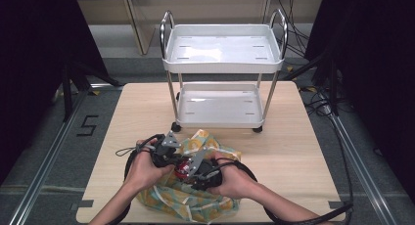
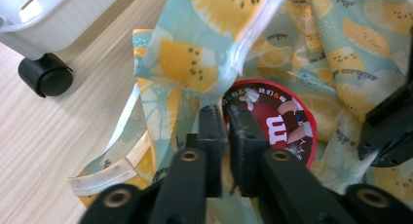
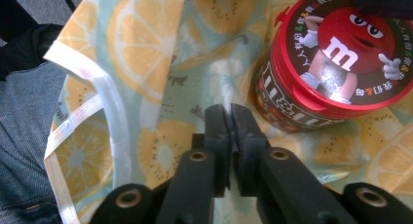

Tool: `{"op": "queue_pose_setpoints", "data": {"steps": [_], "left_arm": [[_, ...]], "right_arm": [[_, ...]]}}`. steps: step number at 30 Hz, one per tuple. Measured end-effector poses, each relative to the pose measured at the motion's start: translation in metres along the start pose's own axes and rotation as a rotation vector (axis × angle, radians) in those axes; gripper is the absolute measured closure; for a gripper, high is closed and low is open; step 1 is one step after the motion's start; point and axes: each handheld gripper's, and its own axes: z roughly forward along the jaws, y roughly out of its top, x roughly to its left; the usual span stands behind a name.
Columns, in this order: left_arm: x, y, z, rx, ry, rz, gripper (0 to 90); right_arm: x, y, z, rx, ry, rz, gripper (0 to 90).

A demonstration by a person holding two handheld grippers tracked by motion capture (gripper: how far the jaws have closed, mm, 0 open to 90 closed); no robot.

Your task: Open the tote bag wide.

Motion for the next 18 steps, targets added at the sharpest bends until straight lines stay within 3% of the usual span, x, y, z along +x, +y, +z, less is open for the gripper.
{"op": "queue_pose_setpoints", "data": {"steps": [1,2,3,5,6,9,10,12,18], "left_arm": [[0.003,0.001,-0.001,0.006,0.000,0.031,87.1],[0.003,0.001,0.000,0.004,-0.003,0.005,88.7],[0.004,0.001,-0.001,0.006,-0.001,0.017,89.3],[0.006,0.001,0.000,0.013,0.013,-0.001,89.7],[0.007,0.001,0.001,0.013,0.017,-0.006,89.7],[0.013,0.002,0.003,0.052,0.035,-0.012,89.9],[0.013,0.001,0.005,0.035,0.049,-0.018,89.9],[0.017,-0.001,0.009,0.025,0.062,-0.036,89.9],[0.032,-0.006,0.021,0.042,0.105,-0.069,89.9]], "right_arm": [[0.000,0.000,0.000,0.001,0.001,-0.002,89.6],[0.002,0.000,0.000,0.001,-0.002,0.022,90.0],[0.002,0.000,-0.001,0.004,-0.003,0.012,90.0],[0.003,0.000,-0.002,0.007,0.012,0.012,90.0],[0.002,0.000,-0.002,0.004,0.011,-0.012,90.0],[0.005,0.000,-0.003,0.000,0.015,0.012,90.0],[0.005,0.000,-0.002,-0.009,0.023,0.001,90.0],[0.009,-0.001,-0.002,-0.007,0.032,0.023,90.0],[0.018,-0.011,0.004,0.008,0.083,-0.008,90.0]]}}
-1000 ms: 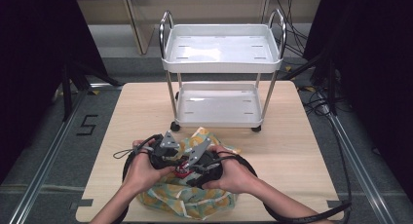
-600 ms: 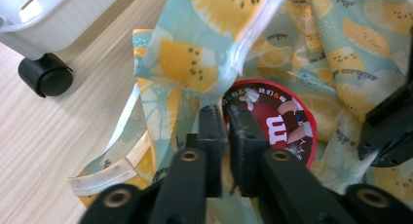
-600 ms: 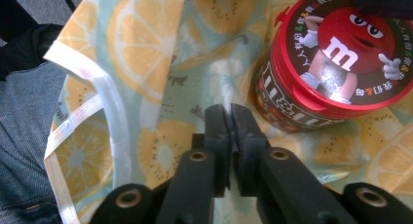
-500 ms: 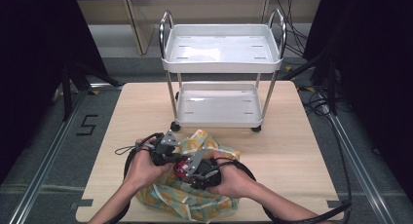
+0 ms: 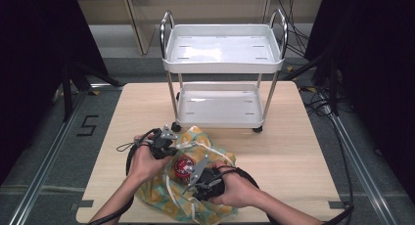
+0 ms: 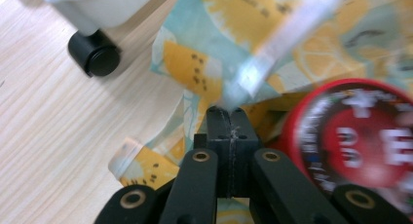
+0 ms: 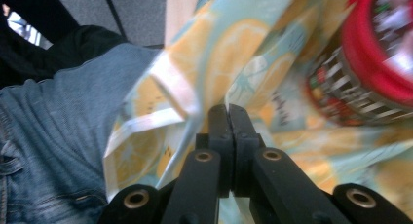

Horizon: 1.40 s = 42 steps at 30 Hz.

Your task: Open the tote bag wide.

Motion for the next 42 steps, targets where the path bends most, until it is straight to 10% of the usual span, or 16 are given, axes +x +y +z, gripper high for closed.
{"op": "queue_pose_setpoints", "data": {"steps": [20,30,42], "left_arm": [[0.007,-0.009,0.010,0.014,0.058,-0.019,80.3],[0.002,-0.015,-0.026,-0.100,0.101,-0.063,58.7],[-0.004,-0.024,-0.055,-0.183,0.100,-0.148,41.7]], "right_arm": [[0.014,-0.014,0.022,0.010,0.102,0.056,87.4],[0.007,-0.011,-0.004,-0.110,-0.006,0.062,63.5],[-0.009,-0.017,-0.032,-0.242,-0.146,0.155,63.1]]}}
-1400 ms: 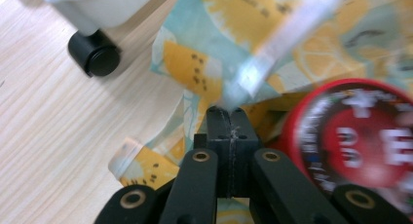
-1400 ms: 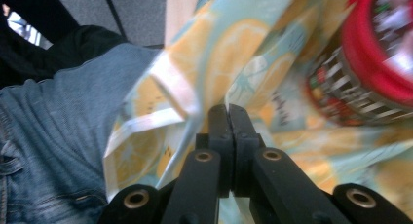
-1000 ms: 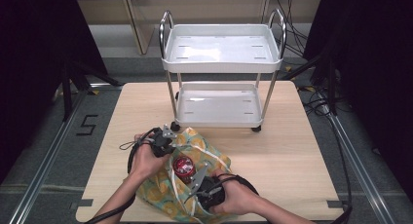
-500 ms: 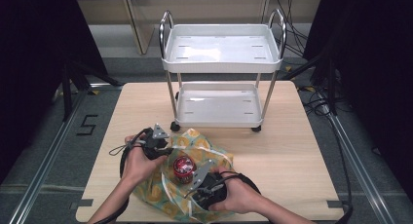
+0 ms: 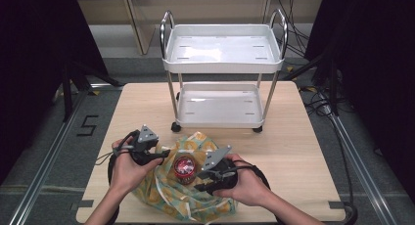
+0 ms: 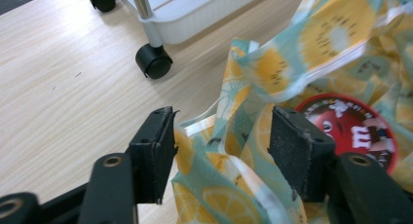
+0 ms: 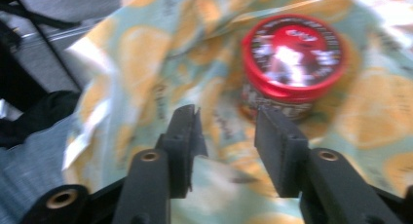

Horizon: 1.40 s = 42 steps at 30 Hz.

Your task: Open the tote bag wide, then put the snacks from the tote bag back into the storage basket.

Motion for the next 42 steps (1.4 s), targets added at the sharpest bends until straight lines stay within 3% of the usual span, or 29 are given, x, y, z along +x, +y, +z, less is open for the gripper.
{"op": "queue_pose_setpoints", "data": {"steps": [2,3,8,11,14,15,16,23,30,35,42], "left_arm": [[-0.001,-0.001,-0.006,-0.026,0.004,-0.014,41.6],[-0.003,-0.002,-0.008,-0.048,0.001,-0.045,41.8],[-0.006,-0.009,-0.019,-0.082,-0.004,-0.035,46.2],[-0.011,-0.016,-0.025,-0.122,0.006,-0.050,48.1],[-0.016,-0.021,-0.028,-0.175,0.007,-0.113,53.3],[-0.016,-0.022,-0.031,-0.181,0.020,-0.087,55.2],[-0.016,-0.023,-0.031,-0.196,0.017,-0.098,57.1],[-0.017,-0.028,-0.034,-0.214,0.021,-0.160,56.8],[-0.023,-0.027,-0.034,-0.226,0.018,-0.153,56.3],[-0.039,-0.019,-0.038,-0.246,-0.016,-0.110,66.4],[-0.042,-0.021,-0.032,-0.222,-0.001,-0.115,66.8]], "right_arm": [[-0.003,-0.001,-0.002,-0.005,-0.023,0.010,67.3],[-0.005,-0.002,-0.002,-0.006,-0.031,0.010,70.1],[-0.011,-0.009,-0.010,-0.044,-0.079,0.086,89.7],[-0.016,-0.011,-0.015,-0.064,-0.121,0.111,90.0],[-0.019,-0.013,-0.016,-0.084,-0.132,0.120,90.0],[-0.020,-0.013,-0.015,-0.096,-0.146,0.123,90.0],[-0.020,-0.013,-0.016,-0.099,-0.161,0.122,90.0],[-0.020,-0.015,-0.019,-0.122,-0.185,0.143,90.0],[-0.022,-0.018,-0.020,-0.119,-0.202,0.159,90.0],[-0.026,-0.019,-0.023,-0.149,-0.217,0.171,90.0],[-0.026,-0.015,-0.007,-0.096,-0.172,0.173,90.0]]}}
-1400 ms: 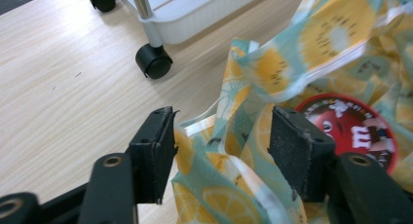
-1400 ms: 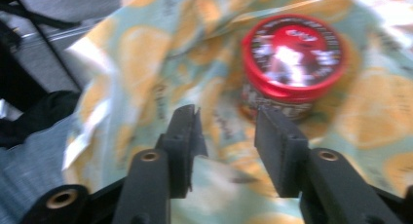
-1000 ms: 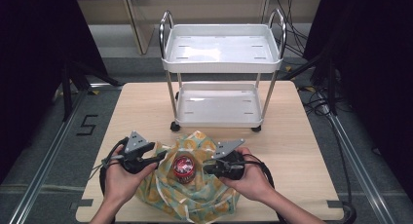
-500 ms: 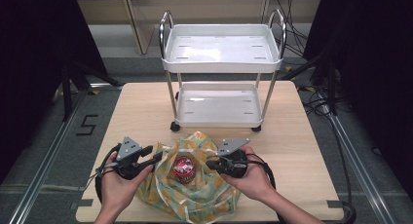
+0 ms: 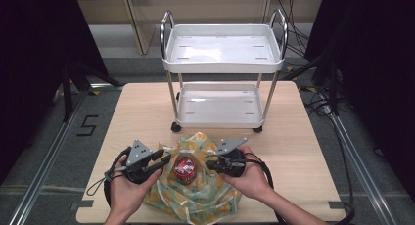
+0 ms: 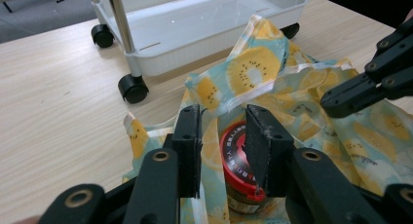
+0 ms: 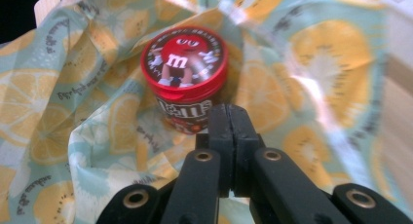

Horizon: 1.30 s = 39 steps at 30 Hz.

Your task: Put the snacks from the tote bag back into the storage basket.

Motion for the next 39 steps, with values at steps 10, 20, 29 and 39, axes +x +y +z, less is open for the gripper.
{"op": "queue_pose_setpoints", "data": {"steps": [10,20,29,39], "left_arm": [[0.004,-0.006,0.002,0.005,0.011,-0.015,64.4],[0.004,-0.007,0.004,0.029,0.016,-0.001,62.7],[0.007,-0.008,0.005,0.031,0.026,-0.001,61.8],[0.007,-0.009,0.006,0.026,0.027,-0.016,61.8]], "right_arm": [[0.007,0.002,0.030,0.046,0.018,-0.012,90.0],[0.013,0.006,0.040,0.071,0.032,-0.031,90.0],[0.025,0.006,0.041,0.091,0.017,-0.079,90.0],[0.022,0.009,0.039,0.077,-0.021,-0.084,90.0]]}}
